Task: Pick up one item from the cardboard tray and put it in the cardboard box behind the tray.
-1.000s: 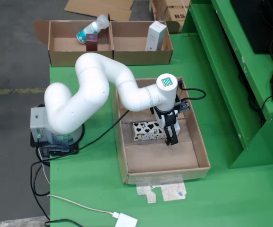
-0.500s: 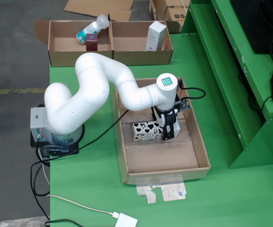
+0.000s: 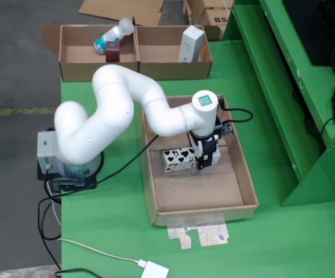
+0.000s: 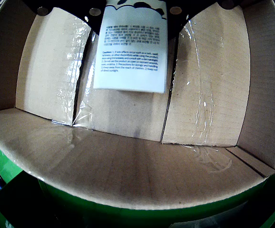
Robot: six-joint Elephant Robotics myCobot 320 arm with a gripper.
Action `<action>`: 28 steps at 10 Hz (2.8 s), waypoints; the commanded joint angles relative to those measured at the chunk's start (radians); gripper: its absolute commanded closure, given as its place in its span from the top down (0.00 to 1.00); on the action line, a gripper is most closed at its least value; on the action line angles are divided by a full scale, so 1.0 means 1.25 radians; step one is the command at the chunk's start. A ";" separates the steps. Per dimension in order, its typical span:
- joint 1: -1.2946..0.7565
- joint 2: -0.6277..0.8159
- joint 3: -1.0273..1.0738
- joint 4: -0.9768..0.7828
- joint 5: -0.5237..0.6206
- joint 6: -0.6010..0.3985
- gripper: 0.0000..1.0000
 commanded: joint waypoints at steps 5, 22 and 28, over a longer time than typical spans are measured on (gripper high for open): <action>0.004 0.019 0.019 0.008 0.001 -0.003 0.00; 0.004 0.191 -0.095 -0.009 0.005 0.012 0.00; 0.026 0.469 -0.064 -0.229 -0.013 0.023 0.00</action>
